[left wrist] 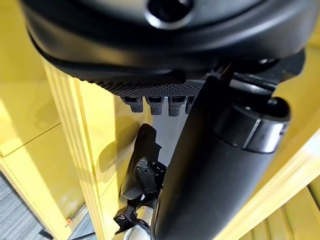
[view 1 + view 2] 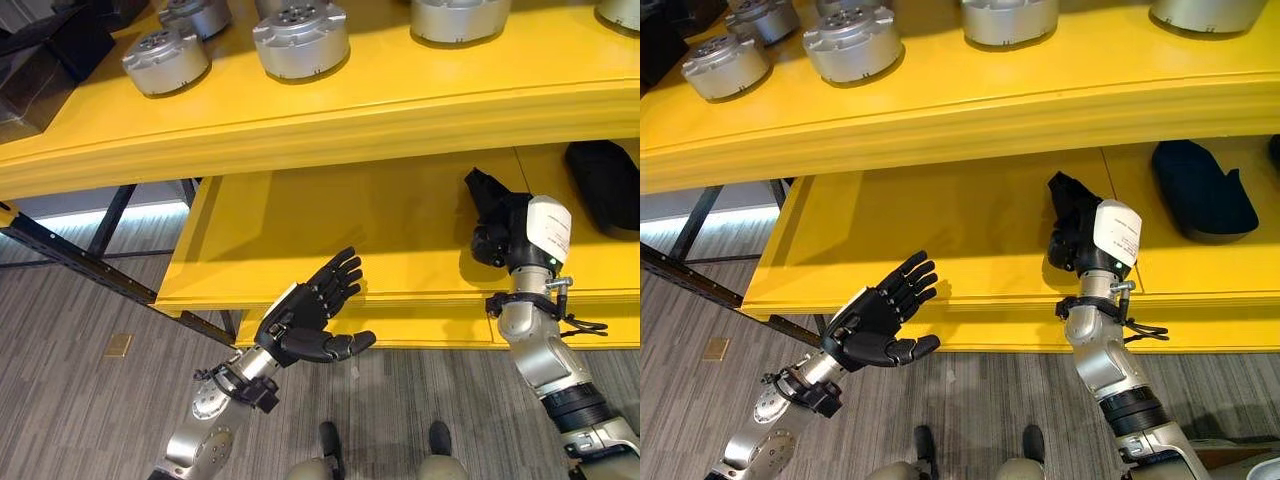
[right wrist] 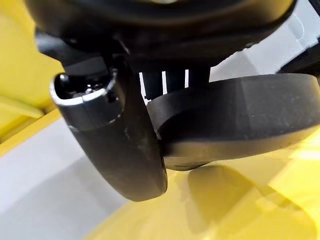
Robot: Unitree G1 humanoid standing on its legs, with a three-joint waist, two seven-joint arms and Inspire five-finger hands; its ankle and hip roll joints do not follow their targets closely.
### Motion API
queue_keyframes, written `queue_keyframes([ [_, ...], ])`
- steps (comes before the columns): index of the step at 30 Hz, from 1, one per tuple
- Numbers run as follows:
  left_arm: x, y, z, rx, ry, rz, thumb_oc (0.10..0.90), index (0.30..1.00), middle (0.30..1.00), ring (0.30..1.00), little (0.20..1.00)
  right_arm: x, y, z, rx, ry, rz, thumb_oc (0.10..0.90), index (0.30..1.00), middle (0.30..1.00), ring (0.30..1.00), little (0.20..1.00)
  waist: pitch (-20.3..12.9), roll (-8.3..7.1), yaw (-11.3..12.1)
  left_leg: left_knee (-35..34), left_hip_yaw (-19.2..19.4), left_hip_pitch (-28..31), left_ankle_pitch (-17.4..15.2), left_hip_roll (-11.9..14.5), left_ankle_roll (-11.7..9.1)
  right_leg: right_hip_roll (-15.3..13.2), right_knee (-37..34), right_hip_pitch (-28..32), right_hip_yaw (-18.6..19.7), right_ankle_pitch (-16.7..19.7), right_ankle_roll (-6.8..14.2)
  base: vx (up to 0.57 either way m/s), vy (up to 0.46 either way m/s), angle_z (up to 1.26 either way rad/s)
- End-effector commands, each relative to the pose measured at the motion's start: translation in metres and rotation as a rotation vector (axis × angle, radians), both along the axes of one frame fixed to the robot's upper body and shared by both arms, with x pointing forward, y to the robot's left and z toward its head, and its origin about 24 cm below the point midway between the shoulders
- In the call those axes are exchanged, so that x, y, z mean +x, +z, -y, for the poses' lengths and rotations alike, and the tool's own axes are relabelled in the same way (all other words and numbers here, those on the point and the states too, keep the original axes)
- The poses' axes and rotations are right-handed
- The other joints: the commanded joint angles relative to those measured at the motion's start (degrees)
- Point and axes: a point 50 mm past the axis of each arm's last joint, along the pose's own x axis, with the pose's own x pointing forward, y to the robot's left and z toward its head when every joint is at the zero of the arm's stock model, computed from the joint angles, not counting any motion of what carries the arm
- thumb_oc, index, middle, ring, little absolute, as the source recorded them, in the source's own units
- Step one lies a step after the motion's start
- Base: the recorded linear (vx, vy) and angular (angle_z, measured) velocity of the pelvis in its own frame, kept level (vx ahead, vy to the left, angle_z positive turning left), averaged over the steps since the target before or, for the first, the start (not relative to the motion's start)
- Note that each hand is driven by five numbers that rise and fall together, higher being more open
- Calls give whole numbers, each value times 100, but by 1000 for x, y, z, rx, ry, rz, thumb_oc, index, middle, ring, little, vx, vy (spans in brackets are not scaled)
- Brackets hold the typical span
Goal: Move parts from the plastic box to the shelf.
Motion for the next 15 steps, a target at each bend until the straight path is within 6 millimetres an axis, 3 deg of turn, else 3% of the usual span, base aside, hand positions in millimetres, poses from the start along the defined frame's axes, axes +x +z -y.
queue_keyframes([
  [1,5,45,12,-112,-38,214,900,1000,1000,1000,1000,10,87,4,-174,3,303,400,300,300,300,300,-102,-111,132,300,-252,169,-591,24,-24,243,1294,-405,190,-917,-454,-83,-44,-2],
  [15,14,65,14,-69,-73,290,900,1000,1000,1000,1000,27,120,0,-258,15,332,400,300,300,300,300,384,-109,238,365,-332,-234,-399,178,-87,399,1500,-860,277,-944,-514,-101,-65,-5],
])
